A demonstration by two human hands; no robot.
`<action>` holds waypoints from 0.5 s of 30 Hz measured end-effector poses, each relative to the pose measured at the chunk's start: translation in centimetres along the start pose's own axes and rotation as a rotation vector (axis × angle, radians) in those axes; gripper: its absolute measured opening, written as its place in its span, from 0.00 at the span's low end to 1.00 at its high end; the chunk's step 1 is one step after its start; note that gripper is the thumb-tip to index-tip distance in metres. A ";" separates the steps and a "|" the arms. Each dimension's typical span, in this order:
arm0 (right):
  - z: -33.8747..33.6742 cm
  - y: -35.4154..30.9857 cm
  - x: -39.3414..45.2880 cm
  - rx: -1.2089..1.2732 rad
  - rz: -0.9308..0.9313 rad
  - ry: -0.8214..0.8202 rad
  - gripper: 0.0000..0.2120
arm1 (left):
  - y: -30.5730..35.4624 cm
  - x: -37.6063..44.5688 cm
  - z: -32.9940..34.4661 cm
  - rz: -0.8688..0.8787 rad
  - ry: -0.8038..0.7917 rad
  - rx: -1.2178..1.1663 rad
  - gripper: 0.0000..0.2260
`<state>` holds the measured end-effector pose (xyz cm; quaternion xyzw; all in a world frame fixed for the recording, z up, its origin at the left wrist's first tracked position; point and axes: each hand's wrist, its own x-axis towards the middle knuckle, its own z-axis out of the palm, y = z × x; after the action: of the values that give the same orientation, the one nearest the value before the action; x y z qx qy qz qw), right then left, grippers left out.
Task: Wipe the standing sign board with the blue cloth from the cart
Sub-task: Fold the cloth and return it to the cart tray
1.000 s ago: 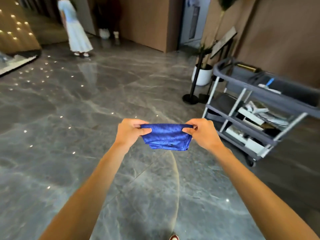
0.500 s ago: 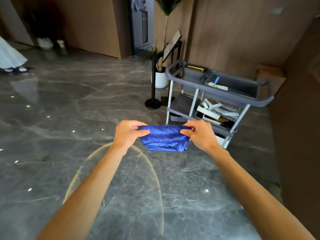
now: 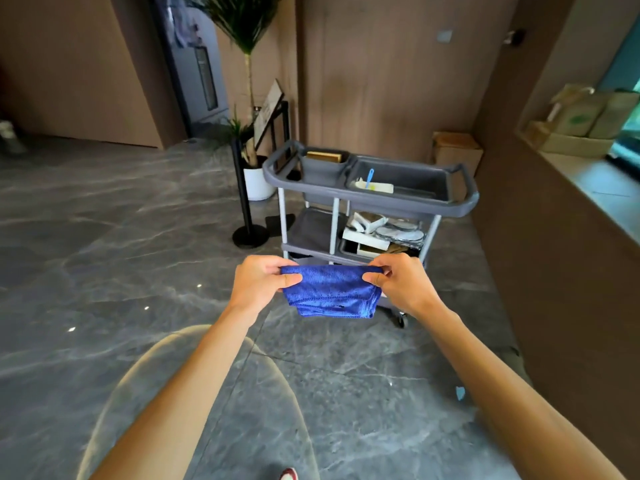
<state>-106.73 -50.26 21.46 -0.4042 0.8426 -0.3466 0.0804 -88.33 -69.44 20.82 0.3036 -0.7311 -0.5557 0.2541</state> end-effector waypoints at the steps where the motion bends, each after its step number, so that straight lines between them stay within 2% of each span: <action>1: 0.1 0.2 1.0 -0.008 0.013 0.015 0.03 | 0.0 1.5 0.1 0.008 -0.017 -0.002 0.10; 6: 0.4 0.2 6.9 -0.032 0.072 0.093 0.05 | 0.4 9.4 0.1 0.047 -0.094 -0.006 0.14; 15: 0.6 1.3 14.6 -0.058 0.216 0.181 0.04 | 0.1 21.5 1.4 0.109 -0.216 0.068 0.10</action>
<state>-116.95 -60.80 22.25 -0.2806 0.8947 -0.3464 0.0292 -104.09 -84.07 21.28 0.2102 -0.7879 -0.5456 0.1932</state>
